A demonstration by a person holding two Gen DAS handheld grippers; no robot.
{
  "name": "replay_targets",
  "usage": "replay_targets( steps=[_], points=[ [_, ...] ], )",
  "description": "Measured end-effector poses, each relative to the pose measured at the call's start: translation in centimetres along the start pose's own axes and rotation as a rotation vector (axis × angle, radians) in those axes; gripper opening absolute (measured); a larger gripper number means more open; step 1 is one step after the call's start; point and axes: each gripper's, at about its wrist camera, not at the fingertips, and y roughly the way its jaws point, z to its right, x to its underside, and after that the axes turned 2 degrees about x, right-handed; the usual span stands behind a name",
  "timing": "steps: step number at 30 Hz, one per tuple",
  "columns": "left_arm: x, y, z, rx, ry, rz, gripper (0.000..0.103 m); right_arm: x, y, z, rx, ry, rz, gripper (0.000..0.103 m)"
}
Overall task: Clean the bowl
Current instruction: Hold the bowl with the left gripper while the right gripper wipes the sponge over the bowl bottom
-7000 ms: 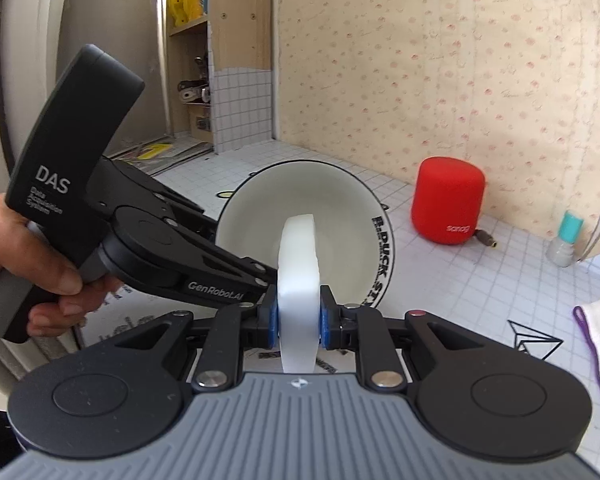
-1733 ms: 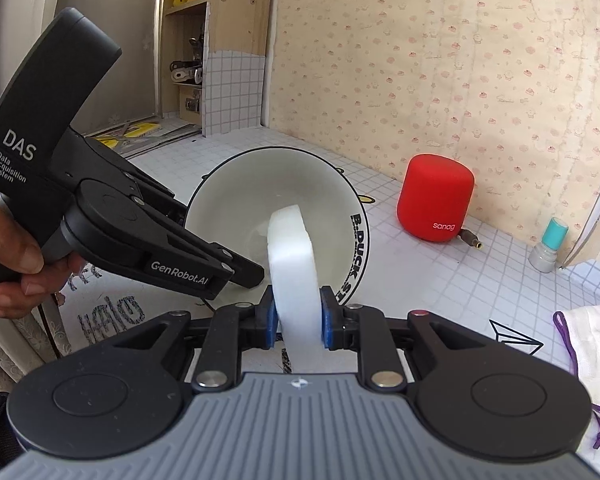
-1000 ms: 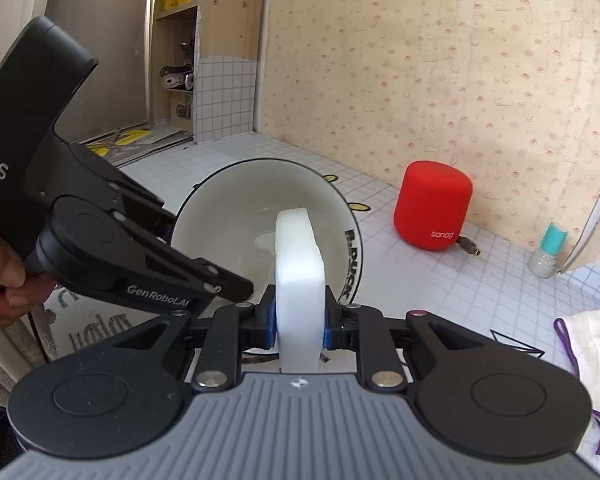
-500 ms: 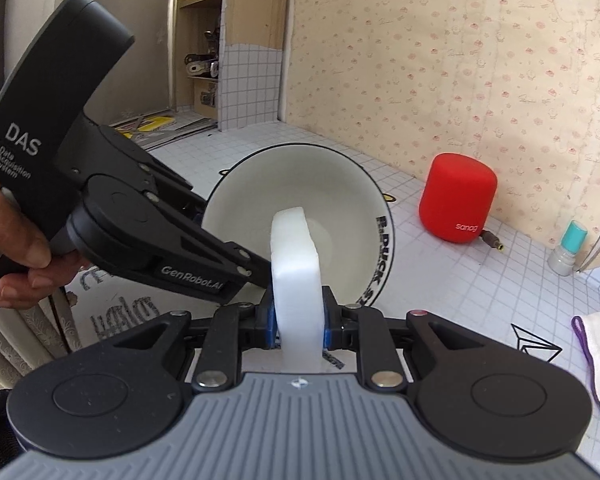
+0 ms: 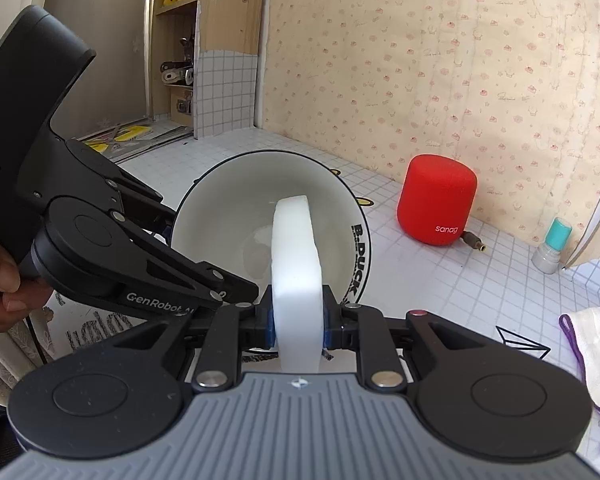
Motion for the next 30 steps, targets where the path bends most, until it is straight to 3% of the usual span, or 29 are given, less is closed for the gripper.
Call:
replay_targets(
  steps=[5, 11, 13, 16, 17, 23, 28, 30],
  points=[
    [0.7, -0.5, -0.3, -0.023, -0.142, 0.051, 0.057, 0.1, -0.3, 0.6, -0.004, 0.024, 0.006, 0.022],
    [1.1, 0.1, -0.8, 0.003, -0.25, 0.059, 0.061, 0.4, -0.7, 1.0, -0.009, 0.025, 0.004, 0.022],
    [1.0, 0.3, -0.5, -0.003, -0.237, 0.065, 0.058, 0.5, -0.8, 0.9, -0.009, 0.017, 0.0, 0.022],
    [0.7, 0.6, -0.6, -0.018, -0.217, 0.053, 0.04, 0.6, -1.0, 1.0, -0.016, 0.021, 0.006, 0.022],
    [0.5, 0.6, -0.8, 0.015, -0.214, 0.039, 0.032, 0.6, -1.1, 1.1, -0.016, 0.022, 0.009, 0.022],
    [0.2, 0.4, -0.6, 0.034, -0.12, 0.02, 0.03, 0.5, -1.3, 1.2, -0.011, 0.012, 0.01, 0.023],
    [-0.4, 0.0, -0.3, 0.021, 0.031, -0.007, 0.03, 0.6, -1.5, 1.1, -0.015, 0.005, 0.009, 0.023],
    [-0.4, 0.0, -0.5, 0.029, 0.033, -0.014, 0.03, 0.5, -1.5, 0.9, -0.024, 0.006, 0.011, 0.023]
  ],
)
